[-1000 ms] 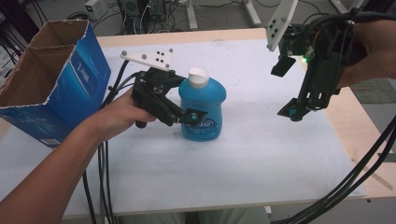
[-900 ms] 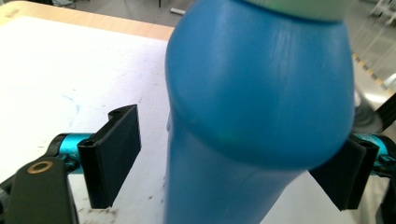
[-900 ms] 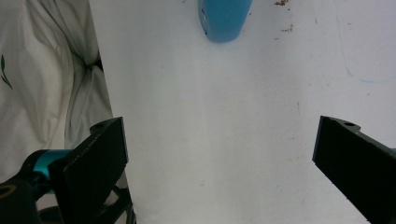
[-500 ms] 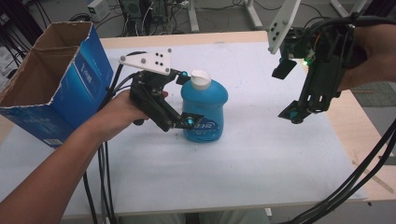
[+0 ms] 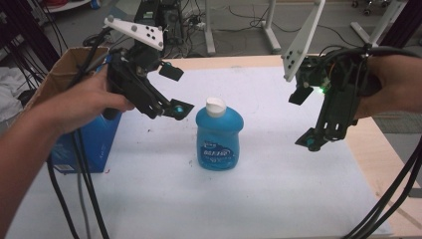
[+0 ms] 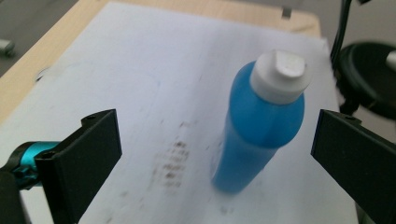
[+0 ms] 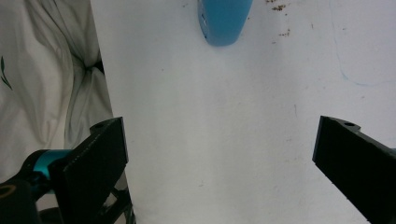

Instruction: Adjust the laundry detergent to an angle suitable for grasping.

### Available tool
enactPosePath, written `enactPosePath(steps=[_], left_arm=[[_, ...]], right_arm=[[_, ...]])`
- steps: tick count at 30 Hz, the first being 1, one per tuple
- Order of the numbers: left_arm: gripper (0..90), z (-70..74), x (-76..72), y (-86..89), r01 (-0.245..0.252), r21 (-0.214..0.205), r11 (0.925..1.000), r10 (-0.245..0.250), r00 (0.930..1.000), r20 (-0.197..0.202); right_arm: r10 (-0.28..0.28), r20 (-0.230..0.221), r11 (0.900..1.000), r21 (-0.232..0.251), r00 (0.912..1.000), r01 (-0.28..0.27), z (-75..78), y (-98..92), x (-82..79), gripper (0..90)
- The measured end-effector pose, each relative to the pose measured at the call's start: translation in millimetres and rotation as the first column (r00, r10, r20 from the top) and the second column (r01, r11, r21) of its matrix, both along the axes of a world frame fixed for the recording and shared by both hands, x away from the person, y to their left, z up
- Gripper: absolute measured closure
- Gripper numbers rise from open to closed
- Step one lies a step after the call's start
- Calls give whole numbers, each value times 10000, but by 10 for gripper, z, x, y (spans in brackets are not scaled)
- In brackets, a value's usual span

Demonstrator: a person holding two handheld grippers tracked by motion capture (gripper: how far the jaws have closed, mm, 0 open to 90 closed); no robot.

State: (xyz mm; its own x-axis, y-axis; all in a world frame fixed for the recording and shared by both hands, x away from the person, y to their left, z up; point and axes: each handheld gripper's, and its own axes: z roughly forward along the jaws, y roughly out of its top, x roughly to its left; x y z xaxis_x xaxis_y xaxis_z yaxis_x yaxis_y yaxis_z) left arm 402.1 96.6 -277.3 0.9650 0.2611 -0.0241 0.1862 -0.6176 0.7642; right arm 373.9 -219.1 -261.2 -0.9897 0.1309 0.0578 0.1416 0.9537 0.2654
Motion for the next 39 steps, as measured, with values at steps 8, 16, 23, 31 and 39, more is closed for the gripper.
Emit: enactPosePath(steps=[8, 16, 23, 31, 39], left_arm=[[16, 395, 343, -20, -241, 2691, 9628, 166, 9994, 299], [17, 472, 729, -200, 32, 4386, 8987, -88, 9999, 107], [17, 481, 884, -294, 296, 4291, 9028, -432, 9988, 221], [17, 391, 981, -338, 471, 4482, 8927, -506, 9987, -43], [16, 302, 985, -380, 729, 4402, 8949, -600, 9973, -431]], right_arm=[[98, 38, 9999, 93, 9999, -98, 12, 50, 11, 23], [19, -186, 9999, 154, 9998, -16, 77, 120, -29, 23], [101, -86, 9998, 161, 9999, -99, 107, 150, -98, 23], [147, -143, 9998, 96, 9998, -146, 161, 253, -229, 23], [802, -90, 9968, 63, 9967, -801, 189, 457, -403, 23]])
